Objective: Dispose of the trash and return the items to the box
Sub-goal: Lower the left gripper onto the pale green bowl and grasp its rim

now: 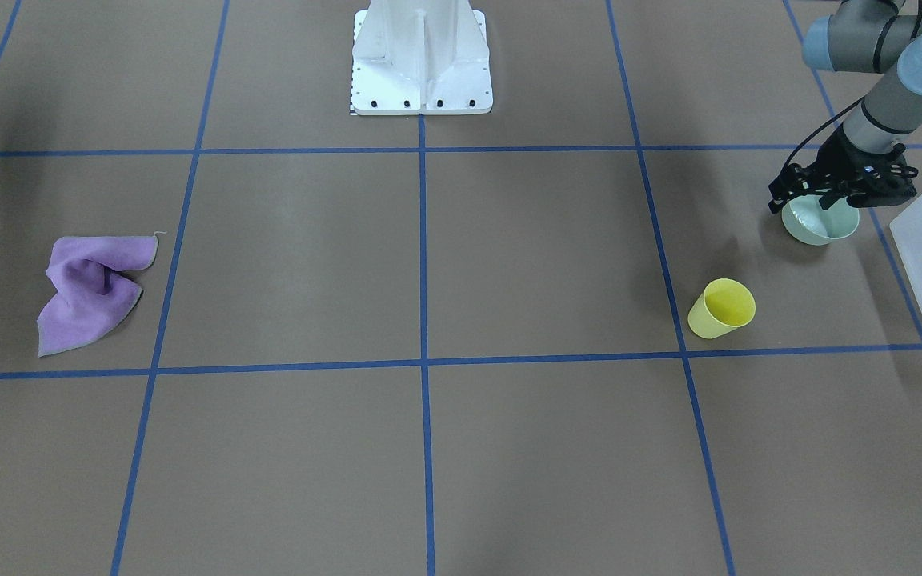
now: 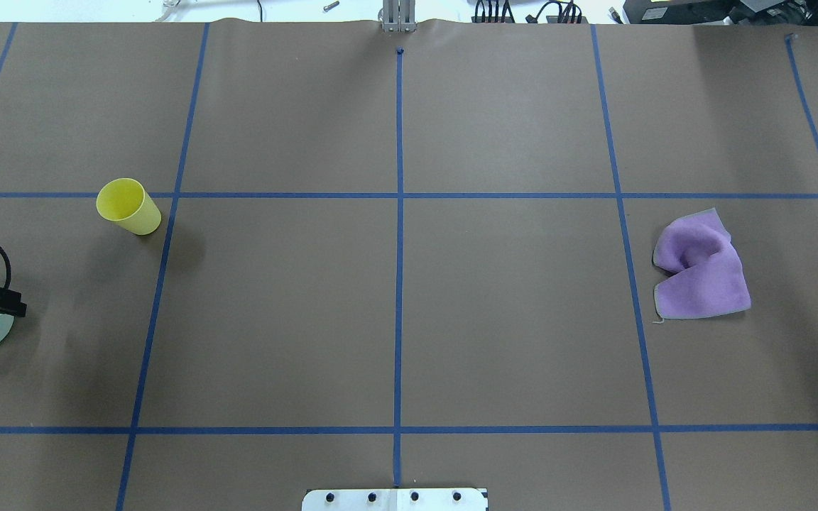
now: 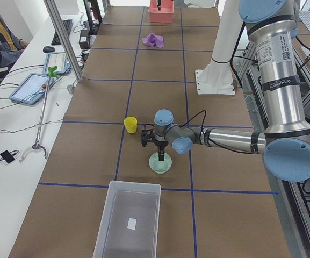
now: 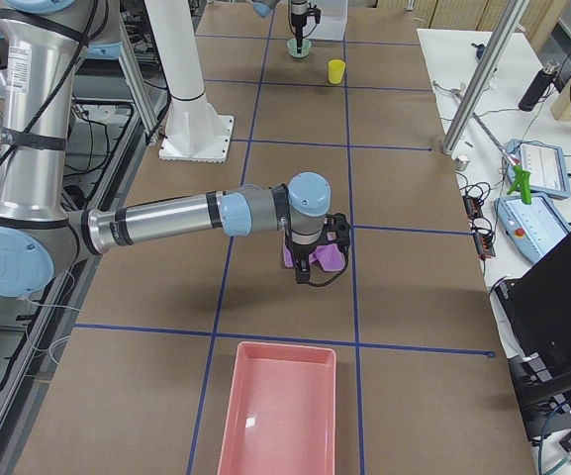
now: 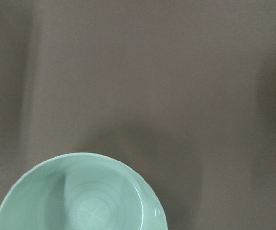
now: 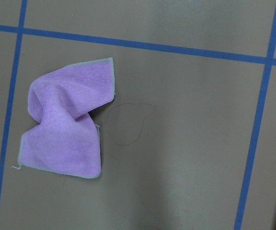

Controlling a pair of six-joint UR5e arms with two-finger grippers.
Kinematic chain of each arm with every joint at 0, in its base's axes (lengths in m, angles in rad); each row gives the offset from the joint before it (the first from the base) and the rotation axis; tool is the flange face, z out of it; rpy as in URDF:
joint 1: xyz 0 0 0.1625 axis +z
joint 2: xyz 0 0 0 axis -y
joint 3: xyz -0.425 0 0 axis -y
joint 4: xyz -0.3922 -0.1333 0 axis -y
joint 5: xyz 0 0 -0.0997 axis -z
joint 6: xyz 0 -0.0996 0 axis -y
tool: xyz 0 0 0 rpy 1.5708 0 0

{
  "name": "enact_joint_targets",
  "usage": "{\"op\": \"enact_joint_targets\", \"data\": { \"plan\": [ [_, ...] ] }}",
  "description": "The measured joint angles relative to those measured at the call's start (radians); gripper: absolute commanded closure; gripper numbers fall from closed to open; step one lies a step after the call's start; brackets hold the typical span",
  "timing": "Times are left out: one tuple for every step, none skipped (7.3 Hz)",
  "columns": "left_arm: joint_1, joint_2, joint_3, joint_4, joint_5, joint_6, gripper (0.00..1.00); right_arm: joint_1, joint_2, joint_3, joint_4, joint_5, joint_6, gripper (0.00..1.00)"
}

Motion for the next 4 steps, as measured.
{"op": "enact_joint_targets", "data": {
  "plan": [
    [0.012,-0.004,0.006,-0.001,0.003,-0.014,0.43,0.000,0.000,-0.004,0.000,0.000,-0.001,0.00],
    [0.018,-0.007,0.016,-0.002,0.003,-0.021,0.69,0.000,0.001,-0.007,0.000,0.000,-0.002,0.00],
    [0.021,-0.012,0.026,-0.003,0.004,-0.024,1.00,0.000,0.001,-0.009,0.000,0.001,-0.002,0.00],
    [0.021,-0.017,0.030,-0.004,0.004,-0.027,1.00,0.000,0.002,-0.011,0.000,0.001,-0.003,0.00]
  ]
}}
